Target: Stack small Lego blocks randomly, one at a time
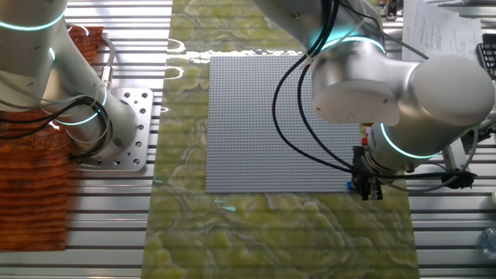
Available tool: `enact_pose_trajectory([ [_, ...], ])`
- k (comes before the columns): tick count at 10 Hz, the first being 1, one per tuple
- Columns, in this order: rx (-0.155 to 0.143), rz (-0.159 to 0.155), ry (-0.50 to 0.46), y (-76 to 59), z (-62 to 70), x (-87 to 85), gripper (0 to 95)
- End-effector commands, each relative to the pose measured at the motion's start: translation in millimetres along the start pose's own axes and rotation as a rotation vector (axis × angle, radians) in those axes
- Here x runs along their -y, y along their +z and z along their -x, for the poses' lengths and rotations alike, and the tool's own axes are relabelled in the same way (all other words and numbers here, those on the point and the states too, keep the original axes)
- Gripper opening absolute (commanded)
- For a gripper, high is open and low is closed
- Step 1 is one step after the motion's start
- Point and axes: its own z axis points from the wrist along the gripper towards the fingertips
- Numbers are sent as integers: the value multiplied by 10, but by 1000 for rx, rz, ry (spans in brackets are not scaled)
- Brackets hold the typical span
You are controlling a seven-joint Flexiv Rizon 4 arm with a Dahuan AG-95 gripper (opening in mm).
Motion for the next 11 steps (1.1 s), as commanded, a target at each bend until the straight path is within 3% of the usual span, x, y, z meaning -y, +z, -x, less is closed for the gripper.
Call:
enact_pose_trajectory([
  [1, -19, 4, -24, -473, -64, -74, 0],
  [2, -19, 3, -29, -505, -76, -84, 0],
  [3, -10, 2, -46, -658, -156, -146, 0],
  [4, 13, 3, -57, -693, -207, -170, 0],
  [6, 19, 10, -65, -752, -270, -243, 0],
  [11, 26, 8, -104, -694, -195, -448, 0],
])
